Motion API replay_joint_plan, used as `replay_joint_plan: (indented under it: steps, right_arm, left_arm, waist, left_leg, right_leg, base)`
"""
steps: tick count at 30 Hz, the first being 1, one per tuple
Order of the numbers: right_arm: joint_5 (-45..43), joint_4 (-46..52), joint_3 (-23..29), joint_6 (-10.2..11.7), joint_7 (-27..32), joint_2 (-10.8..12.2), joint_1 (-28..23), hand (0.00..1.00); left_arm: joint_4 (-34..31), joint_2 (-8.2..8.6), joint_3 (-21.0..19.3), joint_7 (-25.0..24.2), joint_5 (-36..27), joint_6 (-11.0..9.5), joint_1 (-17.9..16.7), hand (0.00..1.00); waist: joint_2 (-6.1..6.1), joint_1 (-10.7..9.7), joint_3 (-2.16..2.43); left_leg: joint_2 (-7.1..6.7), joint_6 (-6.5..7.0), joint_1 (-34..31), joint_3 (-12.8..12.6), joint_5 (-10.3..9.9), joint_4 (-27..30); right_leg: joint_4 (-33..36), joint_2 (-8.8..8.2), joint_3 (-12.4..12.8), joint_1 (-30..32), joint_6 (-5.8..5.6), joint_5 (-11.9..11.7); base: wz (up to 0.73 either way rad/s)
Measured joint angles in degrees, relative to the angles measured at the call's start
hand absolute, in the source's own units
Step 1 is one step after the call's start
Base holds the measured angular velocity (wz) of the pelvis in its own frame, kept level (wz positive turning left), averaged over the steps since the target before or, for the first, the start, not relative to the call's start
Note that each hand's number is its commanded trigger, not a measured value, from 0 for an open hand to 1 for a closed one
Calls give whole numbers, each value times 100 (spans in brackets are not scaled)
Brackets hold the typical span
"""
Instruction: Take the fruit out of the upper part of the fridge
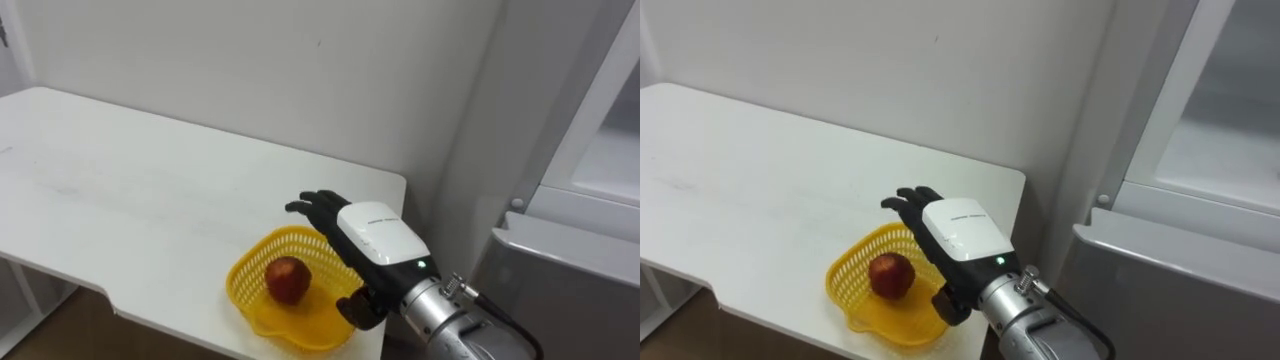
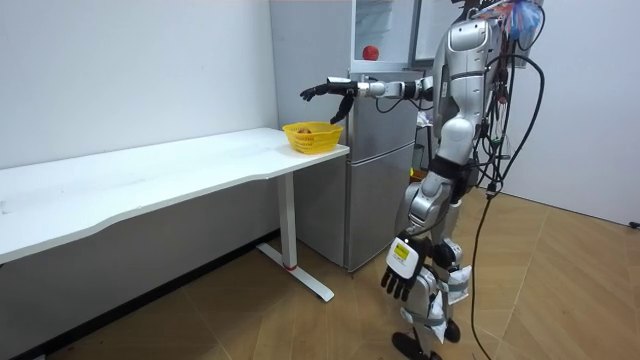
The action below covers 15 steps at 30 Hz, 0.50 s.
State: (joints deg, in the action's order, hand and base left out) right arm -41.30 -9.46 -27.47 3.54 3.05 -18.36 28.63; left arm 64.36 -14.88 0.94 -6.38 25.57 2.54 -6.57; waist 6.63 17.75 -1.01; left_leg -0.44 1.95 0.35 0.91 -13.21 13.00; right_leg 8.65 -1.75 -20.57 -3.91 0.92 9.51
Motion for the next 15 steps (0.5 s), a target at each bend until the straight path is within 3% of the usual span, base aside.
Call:
replay_joint_plan:
  steps: [15]
  right_arm:
    - [-25,0,0,1,0,0,0,0]
  left_arm:
    - [-5,39,-5,79,3,0,38,0]
  waist:
    - [-37,-6,3]
  left_leg:
    - [-2,0,12,-12,0,22]
  right_leg:
    - [0,-4,-2,-1,0,0]
  base:
    - [0]
